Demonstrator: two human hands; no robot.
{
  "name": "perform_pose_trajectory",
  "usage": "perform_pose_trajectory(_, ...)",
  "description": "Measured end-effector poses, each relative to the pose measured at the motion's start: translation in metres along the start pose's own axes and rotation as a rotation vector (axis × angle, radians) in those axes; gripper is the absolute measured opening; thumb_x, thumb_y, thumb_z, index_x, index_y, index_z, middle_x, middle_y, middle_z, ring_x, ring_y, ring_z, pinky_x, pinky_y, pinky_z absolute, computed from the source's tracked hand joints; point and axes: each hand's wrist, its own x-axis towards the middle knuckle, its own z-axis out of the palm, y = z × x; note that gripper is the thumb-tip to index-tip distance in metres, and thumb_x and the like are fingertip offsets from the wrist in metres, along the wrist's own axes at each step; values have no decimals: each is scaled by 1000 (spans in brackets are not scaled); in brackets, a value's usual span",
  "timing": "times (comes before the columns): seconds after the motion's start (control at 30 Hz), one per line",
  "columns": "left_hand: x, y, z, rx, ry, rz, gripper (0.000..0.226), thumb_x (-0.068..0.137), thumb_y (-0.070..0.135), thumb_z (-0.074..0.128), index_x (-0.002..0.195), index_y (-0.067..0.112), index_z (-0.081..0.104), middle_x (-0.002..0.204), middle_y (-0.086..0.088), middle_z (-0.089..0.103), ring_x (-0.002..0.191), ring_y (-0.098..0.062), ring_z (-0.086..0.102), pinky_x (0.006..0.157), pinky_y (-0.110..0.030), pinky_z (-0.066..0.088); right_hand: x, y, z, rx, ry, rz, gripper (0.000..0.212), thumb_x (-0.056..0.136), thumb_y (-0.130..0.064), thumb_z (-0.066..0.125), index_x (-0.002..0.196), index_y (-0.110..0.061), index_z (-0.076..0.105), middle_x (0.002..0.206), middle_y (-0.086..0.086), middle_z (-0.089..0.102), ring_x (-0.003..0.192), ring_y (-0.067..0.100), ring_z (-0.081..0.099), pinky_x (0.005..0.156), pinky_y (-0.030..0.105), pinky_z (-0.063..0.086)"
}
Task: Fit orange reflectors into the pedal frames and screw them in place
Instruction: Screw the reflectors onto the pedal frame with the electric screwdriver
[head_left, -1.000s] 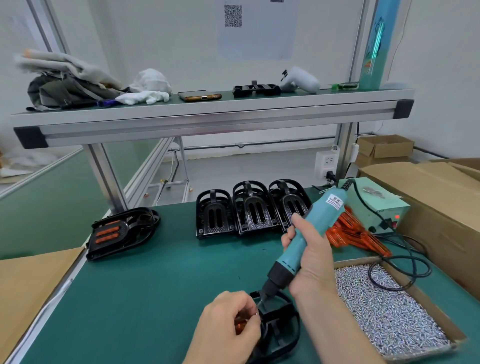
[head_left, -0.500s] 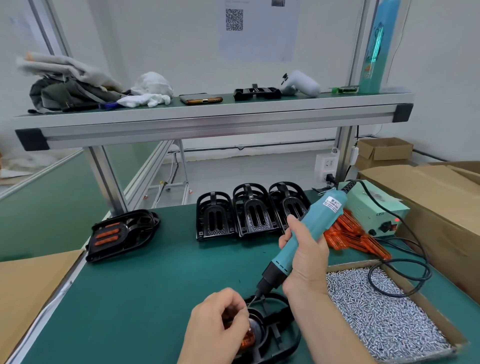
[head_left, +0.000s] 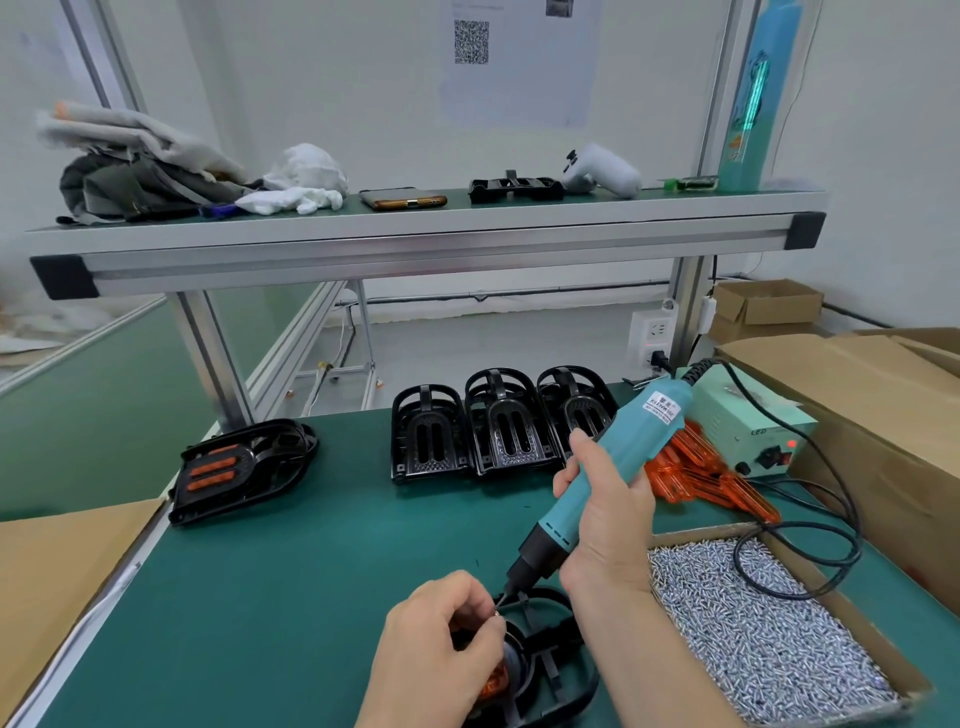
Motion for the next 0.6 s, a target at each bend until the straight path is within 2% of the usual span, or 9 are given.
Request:
perform_pose_trajectory(0.17,0,-2,-1,18,1,-26,26,77,16,75,63,32,60,71,6,67,71,-8,63,74,-27,52,0,0,0,7,4,-9,30,71,-27,78,90,-19,56,57,-5,54,48,10,51,49,20,47)
perform_pose_trajectory(0.3,0,-2,-1,1,19,-39,28,77,14,75,61,31,60,68,5,67,66,-6,60,69,-22,49,3,1,-1,-21,2,-35,31,71,-29,77,89,-19,55,57,-4,53,49,10,51,50,19,48)
perform_pose_trajectory(0.6,3,-6,0,29,12,-19,26,79,18,75,63,32,59,70,13,65,72,-4,59,68,-15,43,6,7,-4,-19,25,-53,30,72,-29,78,92,-21,57,57,-6,54,49,10,51,49,19,49)
